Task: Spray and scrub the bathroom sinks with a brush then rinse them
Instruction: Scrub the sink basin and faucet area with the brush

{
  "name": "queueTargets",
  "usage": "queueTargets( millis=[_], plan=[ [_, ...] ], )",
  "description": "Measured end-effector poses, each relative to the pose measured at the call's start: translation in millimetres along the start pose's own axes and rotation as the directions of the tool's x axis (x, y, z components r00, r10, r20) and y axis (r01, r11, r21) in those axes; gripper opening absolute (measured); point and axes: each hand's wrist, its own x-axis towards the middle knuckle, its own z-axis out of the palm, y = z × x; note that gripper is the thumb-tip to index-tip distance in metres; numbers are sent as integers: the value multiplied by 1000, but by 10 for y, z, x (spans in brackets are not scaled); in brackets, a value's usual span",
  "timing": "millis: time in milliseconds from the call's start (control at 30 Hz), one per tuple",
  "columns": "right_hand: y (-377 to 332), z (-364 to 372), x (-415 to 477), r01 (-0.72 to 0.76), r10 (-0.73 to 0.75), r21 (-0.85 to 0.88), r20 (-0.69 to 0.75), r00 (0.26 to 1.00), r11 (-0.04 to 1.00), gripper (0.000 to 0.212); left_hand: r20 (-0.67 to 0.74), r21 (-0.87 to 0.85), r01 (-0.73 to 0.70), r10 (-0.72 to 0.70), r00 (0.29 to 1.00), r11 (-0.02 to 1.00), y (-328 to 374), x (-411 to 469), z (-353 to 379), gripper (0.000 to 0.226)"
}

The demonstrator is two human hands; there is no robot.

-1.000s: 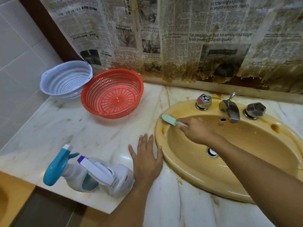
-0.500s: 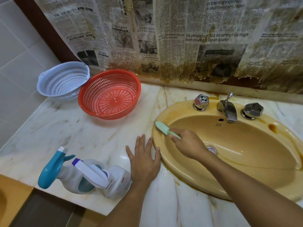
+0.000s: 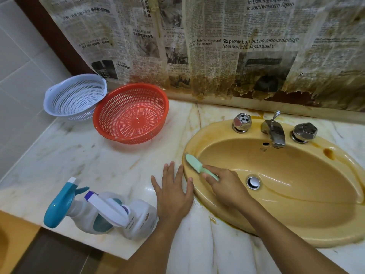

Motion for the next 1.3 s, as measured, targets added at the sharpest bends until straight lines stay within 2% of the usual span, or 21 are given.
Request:
queueTargets(
  millis=[67,133,200,300,367,433,500,600,733,800,900,933,1000,1067,1133,1200,1300],
  plan=[
    [19,-121,94,8,-5,53,-49,999,999,31,-11,-12,1,-1,1000,1000,-5,0,-3,69],
    [79,-289,291,-10,23,63,-200,979,998,31,-11,-20,4,-5,1000,1000,-7,1,-1,69],
    [170,-501,518,-77,87,42,-339,937,996,35,-3,-15,4,-4,1000,1000,-9,6,-4,69],
    [272,-701,697,-212,186,-22,-396,899,977,37,4,-9,6,-6,1000,1000,-9,12,0,69],
    [219,-648,681,-187,154,-66,-336,929,980,35,1,-9,8,-8,1000,1000,-13,15,-1,70],
    [102,-462,595,-87,70,-118,-140,988,989,32,5,-15,5,-5,1000,1000,-17,18,-11,71],
    [2,-351,552,-11,9,-178,-11,1000,984,30,11,-20,3,-3,1000,1000,-22,16,-24,71],
    [-52,-529,716,-65,42,-159,-141,989,985,27,3,-31,2,-2,1000,1000,-24,9,-27,71],
    [86,-792,906,-223,183,-70,-365,913,972,33,5,-28,0,0,1000,1000,-13,11,-30,72],
    [71,-725,895,-204,151,-138,-322,935,969,32,5,-34,-1,1,1000,999,-13,9,-37,72],
    [-40,-530,811,-79,49,-245,-126,991,966,28,4,-37,-2,2,1000,999,-23,8,-36,71],
    [-62,-516,806,-65,36,-261,-112,993,963,29,5,-35,-3,3,1000,999,-26,10,-34,70],
    [-23,-604,914,-125,67,-266,-218,974,956,30,9,-31,-2,2,1000,1000,-24,13,-32,70],
    [26,-755,1012,-251,154,-240,-358,921,938,38,10,-34,0,0,1000,999,-22,13,-38,70],
    [21,-801,1057,-299,189,-237,-395,899,925,42,12,-39,1,-1,1000,999,-21,14,-45,70],
    [-82,-724,1060,-223,140,-250,-311,940,942,36,17,-41,2,-2,1000,999,-17,16,-46,71],
    [-278,-488,974,-46,31,-226,-69,997,973,30,10,-60,0,1,1000,998,-22,17,-39,70]
  ],
)
